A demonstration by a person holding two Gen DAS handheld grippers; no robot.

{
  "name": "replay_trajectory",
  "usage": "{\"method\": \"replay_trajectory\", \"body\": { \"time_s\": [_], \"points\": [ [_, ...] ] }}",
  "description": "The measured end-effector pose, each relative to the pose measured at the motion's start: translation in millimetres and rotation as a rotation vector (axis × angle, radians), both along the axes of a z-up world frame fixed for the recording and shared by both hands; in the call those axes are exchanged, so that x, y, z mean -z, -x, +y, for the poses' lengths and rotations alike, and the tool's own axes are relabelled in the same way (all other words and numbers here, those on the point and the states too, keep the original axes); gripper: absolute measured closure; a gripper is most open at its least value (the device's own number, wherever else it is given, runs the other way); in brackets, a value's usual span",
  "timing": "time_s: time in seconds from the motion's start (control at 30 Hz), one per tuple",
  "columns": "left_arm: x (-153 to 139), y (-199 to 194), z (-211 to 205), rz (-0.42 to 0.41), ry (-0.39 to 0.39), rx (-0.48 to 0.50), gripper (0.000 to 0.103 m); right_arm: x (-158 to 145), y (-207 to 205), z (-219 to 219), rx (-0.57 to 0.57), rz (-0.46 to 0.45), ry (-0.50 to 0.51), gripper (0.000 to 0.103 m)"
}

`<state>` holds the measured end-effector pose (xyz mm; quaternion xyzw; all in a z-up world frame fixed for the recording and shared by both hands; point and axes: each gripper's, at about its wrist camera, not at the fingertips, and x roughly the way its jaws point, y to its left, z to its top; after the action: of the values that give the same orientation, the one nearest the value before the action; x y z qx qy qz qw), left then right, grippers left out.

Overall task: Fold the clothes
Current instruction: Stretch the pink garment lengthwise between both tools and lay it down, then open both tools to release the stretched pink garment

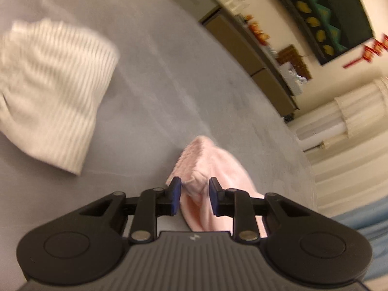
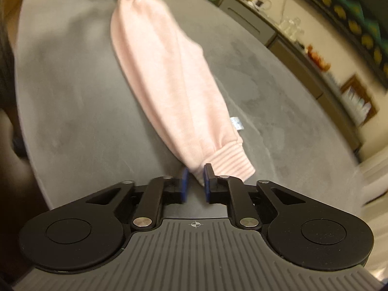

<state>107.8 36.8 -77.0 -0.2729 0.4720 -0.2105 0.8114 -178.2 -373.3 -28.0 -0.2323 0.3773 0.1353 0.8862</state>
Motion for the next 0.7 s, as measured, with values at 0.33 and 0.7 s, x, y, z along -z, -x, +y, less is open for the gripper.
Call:
{"method": "replay_trajectory", "body": {
  "time_s": [0.33,0.7],
  "points": [
    [-15,2,-74,-0.133,-0.171,0.142,0.077,-21,-53,-13,0.162,-0.055,-0.316,0.072],
    [6,21,-58,-0.169,-0.201,0.195,0.090,15,-75,-20,0.330,0.014,-0.028,0.081]
  ]
}}
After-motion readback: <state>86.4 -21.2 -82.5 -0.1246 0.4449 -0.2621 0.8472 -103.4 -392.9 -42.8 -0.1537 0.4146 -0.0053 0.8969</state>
